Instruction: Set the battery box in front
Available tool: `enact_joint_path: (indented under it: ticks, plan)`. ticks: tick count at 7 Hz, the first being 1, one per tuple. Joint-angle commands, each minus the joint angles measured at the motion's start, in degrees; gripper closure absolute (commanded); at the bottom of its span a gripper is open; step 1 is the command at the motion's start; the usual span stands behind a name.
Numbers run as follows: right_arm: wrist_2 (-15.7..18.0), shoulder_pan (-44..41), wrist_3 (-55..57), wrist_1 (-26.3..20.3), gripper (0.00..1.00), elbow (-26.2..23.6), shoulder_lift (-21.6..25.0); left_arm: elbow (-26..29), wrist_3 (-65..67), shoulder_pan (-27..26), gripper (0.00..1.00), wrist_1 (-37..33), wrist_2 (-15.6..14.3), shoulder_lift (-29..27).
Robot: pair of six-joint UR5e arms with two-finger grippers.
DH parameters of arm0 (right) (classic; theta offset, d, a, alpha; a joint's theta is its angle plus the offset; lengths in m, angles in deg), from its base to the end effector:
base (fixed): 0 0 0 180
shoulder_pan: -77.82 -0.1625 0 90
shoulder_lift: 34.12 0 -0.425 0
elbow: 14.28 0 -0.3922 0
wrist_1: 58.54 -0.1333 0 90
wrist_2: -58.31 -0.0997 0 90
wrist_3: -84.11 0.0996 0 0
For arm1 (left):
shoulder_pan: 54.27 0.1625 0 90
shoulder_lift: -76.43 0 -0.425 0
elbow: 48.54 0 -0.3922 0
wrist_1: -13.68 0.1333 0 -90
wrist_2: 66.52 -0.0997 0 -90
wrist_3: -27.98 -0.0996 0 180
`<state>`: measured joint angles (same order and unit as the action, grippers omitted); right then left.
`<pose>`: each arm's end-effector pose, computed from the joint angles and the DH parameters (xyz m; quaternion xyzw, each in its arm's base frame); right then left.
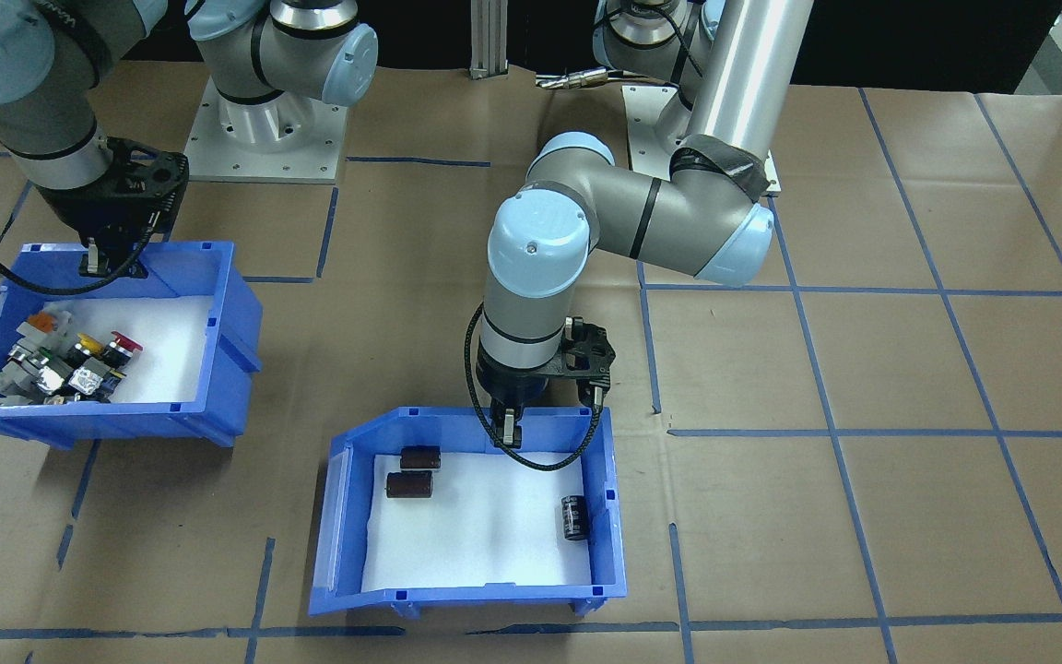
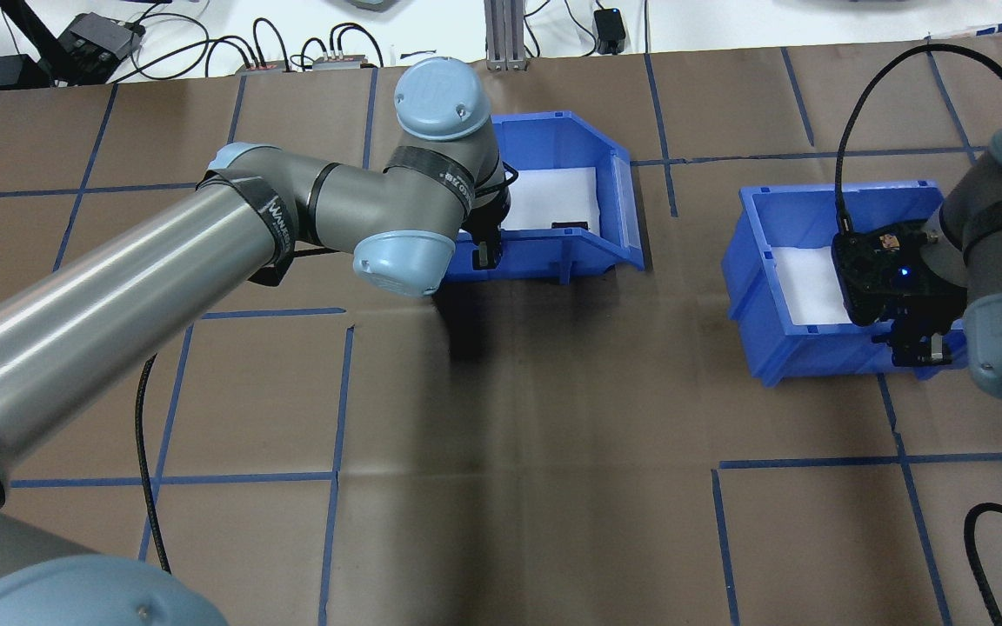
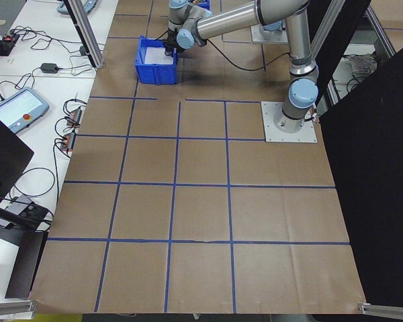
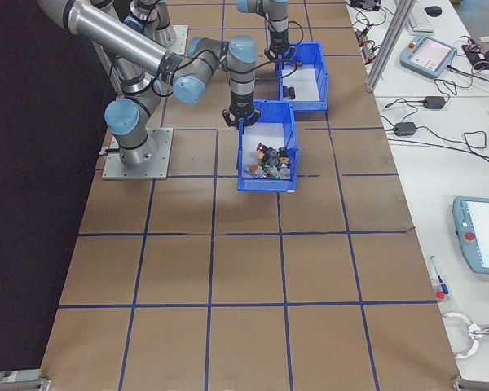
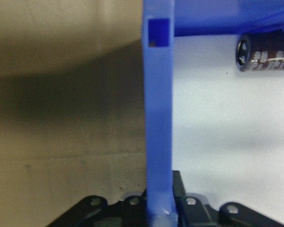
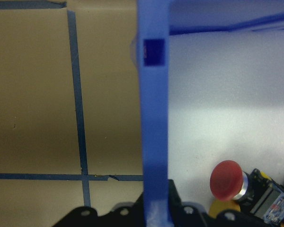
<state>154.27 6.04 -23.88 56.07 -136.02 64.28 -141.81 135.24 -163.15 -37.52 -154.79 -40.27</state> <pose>-0.0082 -0.4183 0.3307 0.7043 -0.7079 -0.0414 0.0334 -0.3375 -0.5657 0.2632 0.6941 -0.7156 0.0214 0.0754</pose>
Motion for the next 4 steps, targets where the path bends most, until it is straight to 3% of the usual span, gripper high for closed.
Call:
enact_joint_path:
  ticks: [1,2,4]
  plan:
    - [-0.24,-0.29,0.75,0.0,1.0,-3.22,3.96,0.03,-0.13,0.07,0.01,-0.39,0.2,0.94]
    - [-0.33,-0.56,0.84,0.09,1.0,-6.03,6.17,0.11,-0.65,0.24,0.02,-1.44,-0.14,2.69]
    - [-0.42,-3.7,4.33,0.09,1.0,-8.33,7.94,3.78,-21.0,4.0,0.03,-16.56,-0.58,8.92]
